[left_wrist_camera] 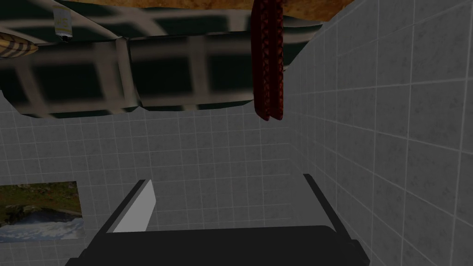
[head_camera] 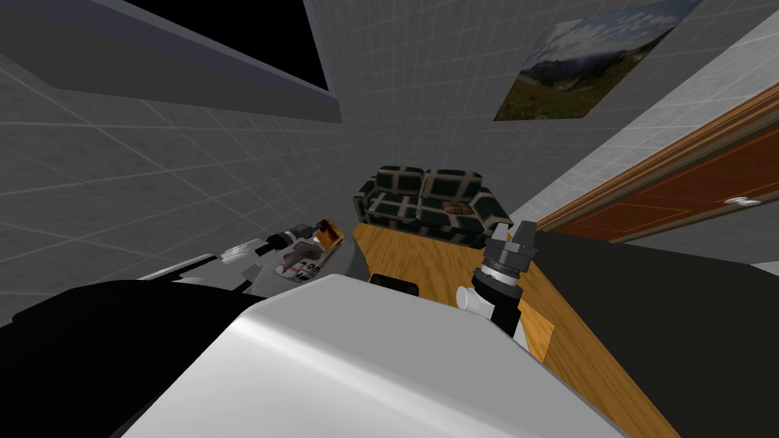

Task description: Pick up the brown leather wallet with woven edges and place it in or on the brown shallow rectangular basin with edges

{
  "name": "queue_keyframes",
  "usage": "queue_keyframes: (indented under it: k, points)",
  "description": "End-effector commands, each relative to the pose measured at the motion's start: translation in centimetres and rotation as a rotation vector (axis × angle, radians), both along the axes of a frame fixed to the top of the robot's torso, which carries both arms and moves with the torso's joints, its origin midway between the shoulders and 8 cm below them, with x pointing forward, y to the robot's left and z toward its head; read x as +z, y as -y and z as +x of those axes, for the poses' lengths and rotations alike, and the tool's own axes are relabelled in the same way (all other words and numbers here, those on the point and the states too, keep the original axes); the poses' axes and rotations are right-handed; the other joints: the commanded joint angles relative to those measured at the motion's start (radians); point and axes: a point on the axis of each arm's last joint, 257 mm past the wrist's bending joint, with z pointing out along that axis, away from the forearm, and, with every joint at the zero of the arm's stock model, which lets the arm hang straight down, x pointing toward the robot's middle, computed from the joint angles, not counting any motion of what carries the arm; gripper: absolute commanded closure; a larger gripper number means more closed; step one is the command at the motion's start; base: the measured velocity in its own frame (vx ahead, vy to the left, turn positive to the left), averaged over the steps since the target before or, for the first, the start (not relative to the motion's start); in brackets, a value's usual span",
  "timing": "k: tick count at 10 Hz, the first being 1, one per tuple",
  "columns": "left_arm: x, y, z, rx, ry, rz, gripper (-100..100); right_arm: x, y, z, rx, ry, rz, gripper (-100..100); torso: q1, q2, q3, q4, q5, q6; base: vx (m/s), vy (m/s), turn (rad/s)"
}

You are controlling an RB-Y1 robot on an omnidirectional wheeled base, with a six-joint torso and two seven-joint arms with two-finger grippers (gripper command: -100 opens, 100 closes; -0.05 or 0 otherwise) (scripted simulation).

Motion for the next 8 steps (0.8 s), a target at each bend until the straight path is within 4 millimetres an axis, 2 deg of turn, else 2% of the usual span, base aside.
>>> queue_keyframes:
  k: [1,2,4,6,7,8]
  points:
    - [1.3,-0.7,0.0,-0.001,0.003,0.002,-100,0.0,0.0,0.0,0.0,0.0,0.0,0,0.0,0.0,0.0,0.0,0.0,0.0,-0.003,-0.026,0.002]
    - [2.6,-1.4,0.1,-0.001,0.006,0.003,-100,0.0,0.0,0.0,0.0,0.0,0.0,0,-0.001,0.0,0.0,0.0,0.0,0.0,-0.008,-0.061,0.01]
    - [3.2,-1.7,0.1,-0.002,0.008,0.004,-100,0.0,0.0,0.0,0.0,0.0,0.0,0,-0.004,0.001,0.001,0.0,-0.001,0.0,-0.015,-0.051,0.005]
    - [5.2,-2.6,0.2,-0.004,0.012,0.007,-100,0.0,0.0,0.0,0.0,0.0,0.0,0,-0.003,0.001,0.0,0.0,-0.001,0.0,-0.004,-0.046,0.004]
    - [5.2,-2.6,0.2,-0.004,0.012,0.007,-100,0.0,0.0,0.0,0.0,0.0,0.0,0,-0.004,0.0,0.0,0.0,-0.001,0.0,-0.003,-0.034,0.003]
    - [6.5,-3.1,0.2,-0.005,0.014,0.008,-100,0.0,0.0,0.0,0.0,0.0,0.0,0,-0.003,0.0,0.0,0.0,-0.001,0.0,-0.011,-0.032,0.002]
